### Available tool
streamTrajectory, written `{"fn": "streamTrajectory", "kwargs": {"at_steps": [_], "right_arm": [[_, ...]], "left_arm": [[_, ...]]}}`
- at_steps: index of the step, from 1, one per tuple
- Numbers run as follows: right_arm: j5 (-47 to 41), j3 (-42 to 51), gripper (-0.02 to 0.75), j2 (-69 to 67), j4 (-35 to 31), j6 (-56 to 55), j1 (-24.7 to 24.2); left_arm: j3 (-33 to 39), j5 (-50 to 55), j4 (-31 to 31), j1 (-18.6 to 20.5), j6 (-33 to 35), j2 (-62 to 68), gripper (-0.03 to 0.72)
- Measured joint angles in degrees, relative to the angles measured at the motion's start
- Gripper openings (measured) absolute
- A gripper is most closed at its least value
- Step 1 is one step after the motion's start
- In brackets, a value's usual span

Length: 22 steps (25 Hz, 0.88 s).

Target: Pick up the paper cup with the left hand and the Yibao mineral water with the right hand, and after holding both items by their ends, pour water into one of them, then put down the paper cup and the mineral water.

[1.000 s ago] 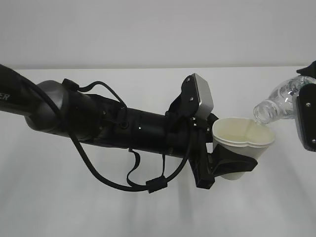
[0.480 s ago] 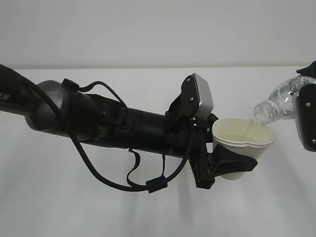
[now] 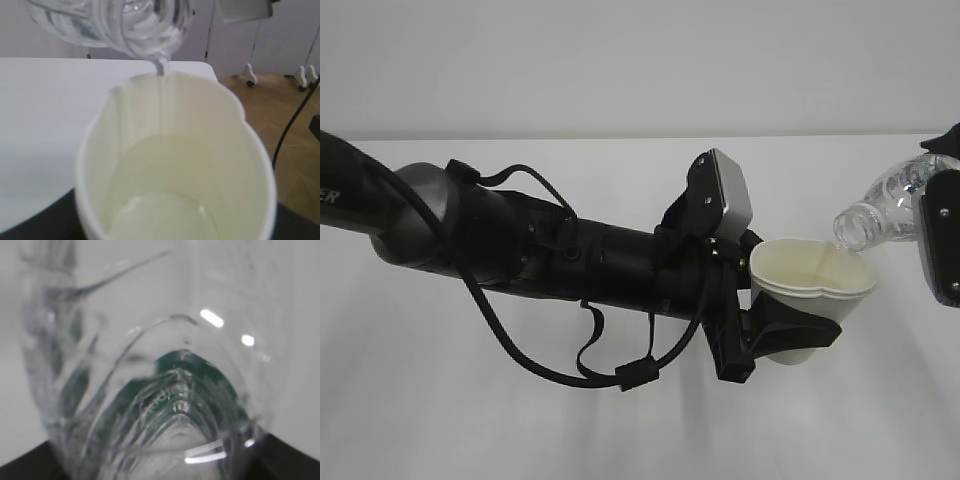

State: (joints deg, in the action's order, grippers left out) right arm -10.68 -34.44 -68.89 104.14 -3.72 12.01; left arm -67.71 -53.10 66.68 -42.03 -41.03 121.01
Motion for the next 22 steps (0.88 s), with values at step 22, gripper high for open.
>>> {"fn": "streamTrajectory", "kwargs": {"at_steps": [22], "right_arm": [[0.0, 0.0, 0.456, 0.0, 0.0, 0.0, 0.0]], "left_arm": [[0.0, 0.0, 0.0, 0.0, 0.0, 0.0, 0.411]]}}
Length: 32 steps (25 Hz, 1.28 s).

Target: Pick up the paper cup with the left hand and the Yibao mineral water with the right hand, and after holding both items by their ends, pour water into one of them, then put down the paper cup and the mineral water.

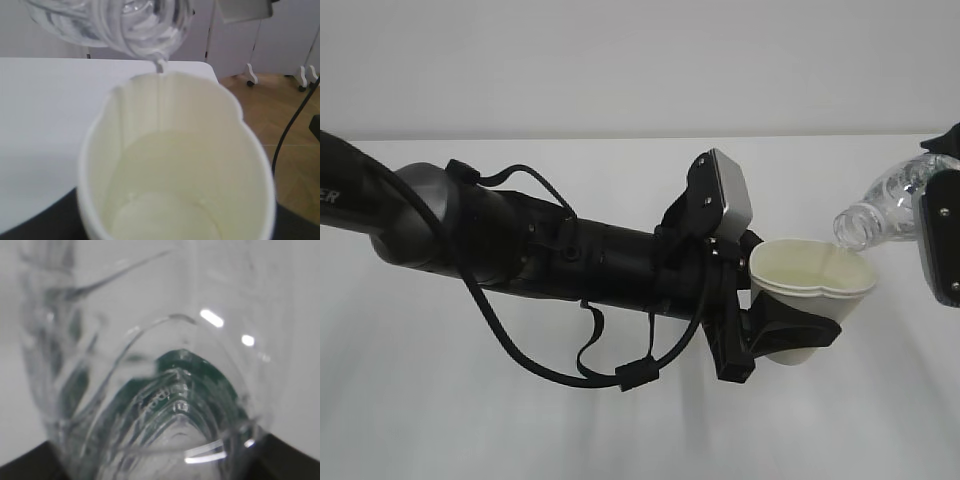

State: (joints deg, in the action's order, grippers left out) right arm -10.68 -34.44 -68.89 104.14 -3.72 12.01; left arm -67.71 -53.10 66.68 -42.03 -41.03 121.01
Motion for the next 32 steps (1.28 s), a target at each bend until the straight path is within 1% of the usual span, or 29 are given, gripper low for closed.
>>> {"fn": "streamTrajectory", "kwargs": {"at_steps": [22, 24, 32], "right_arm": [[0.0, -0.1, 0.456, 0.0, 0.0, 0.1, 0.0], [0.0, -0.1, 0.456, 0.0, 0.0, 0.2, 0.0], [0.0, -0.1, 0.456, 0.0, 0.0, 0.8, 0.0]], "left_arm": [[0.0, 0.0, 0.0, 0.0, 0.0, 0.0, 0.411], [0.0, 0.0, 0.0, 0.0, 0.0, 0.0, 0.425], [0.0, 0.0, 0.0, 0.0, 0.0, 0.0, 0.415]]}}
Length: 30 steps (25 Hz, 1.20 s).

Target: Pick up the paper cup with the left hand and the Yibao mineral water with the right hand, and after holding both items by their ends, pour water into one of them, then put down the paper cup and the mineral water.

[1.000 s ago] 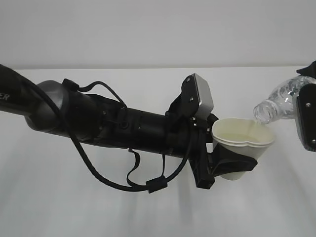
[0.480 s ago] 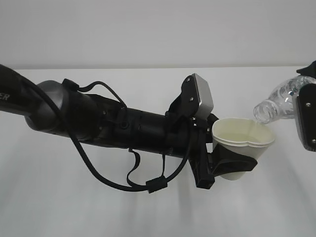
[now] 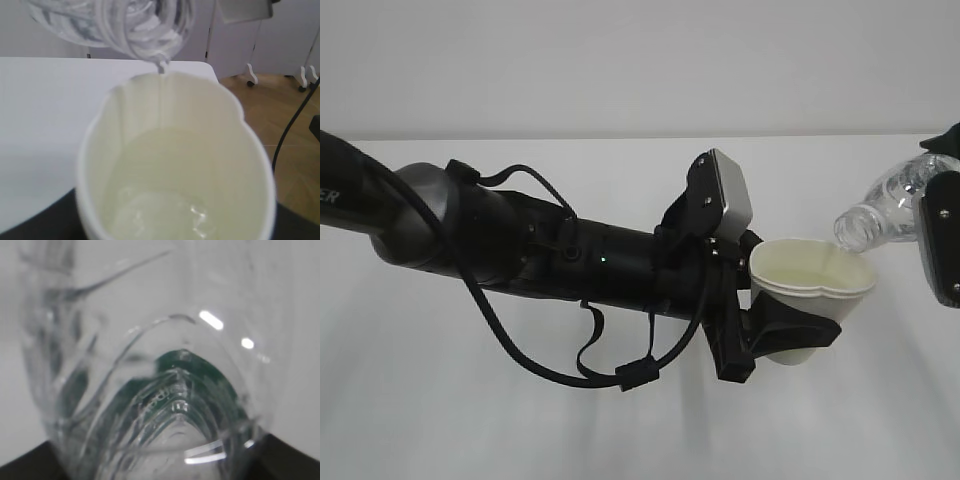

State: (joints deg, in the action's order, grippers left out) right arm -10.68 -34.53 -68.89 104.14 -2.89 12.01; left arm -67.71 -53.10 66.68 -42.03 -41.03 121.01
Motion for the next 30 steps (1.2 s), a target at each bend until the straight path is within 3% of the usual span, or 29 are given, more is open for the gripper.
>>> {"fn": "streamTrajectory", "kwargs": {"at_steps": [30], "right_arm": [[0.0, 0.0, 0.456, 0.0, 0.0, 0.7, 0.0]], "left_arm": [[0.0, 0.0, 0.0, 0.0, 0.0, 0.0, 0.415]]}}
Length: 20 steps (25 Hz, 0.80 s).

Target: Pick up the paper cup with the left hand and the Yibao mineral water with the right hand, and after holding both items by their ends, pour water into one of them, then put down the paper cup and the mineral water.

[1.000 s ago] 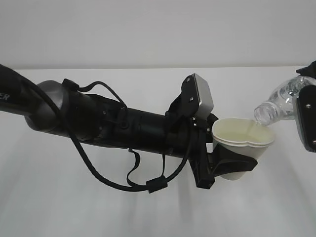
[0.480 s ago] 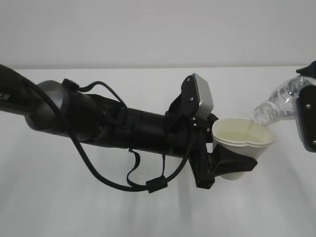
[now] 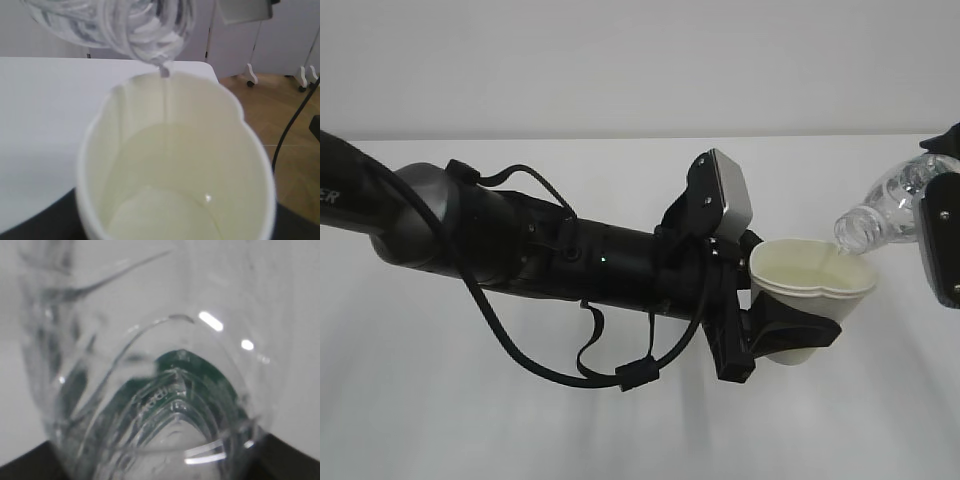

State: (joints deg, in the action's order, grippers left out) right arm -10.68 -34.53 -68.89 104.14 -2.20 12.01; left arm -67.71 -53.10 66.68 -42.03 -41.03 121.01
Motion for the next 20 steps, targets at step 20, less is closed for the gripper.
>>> {"fn": "streamTrajectory", "kwargs": {"at_steps": [20], "right_arm": [[0.0, 0.0, 0.456, 0.0, 0.0, 0.1, 0.0]], "left_arm": [[0.0, 0.0, 0.0, 0.0, 0.0, 0.0, 0.415]]}}
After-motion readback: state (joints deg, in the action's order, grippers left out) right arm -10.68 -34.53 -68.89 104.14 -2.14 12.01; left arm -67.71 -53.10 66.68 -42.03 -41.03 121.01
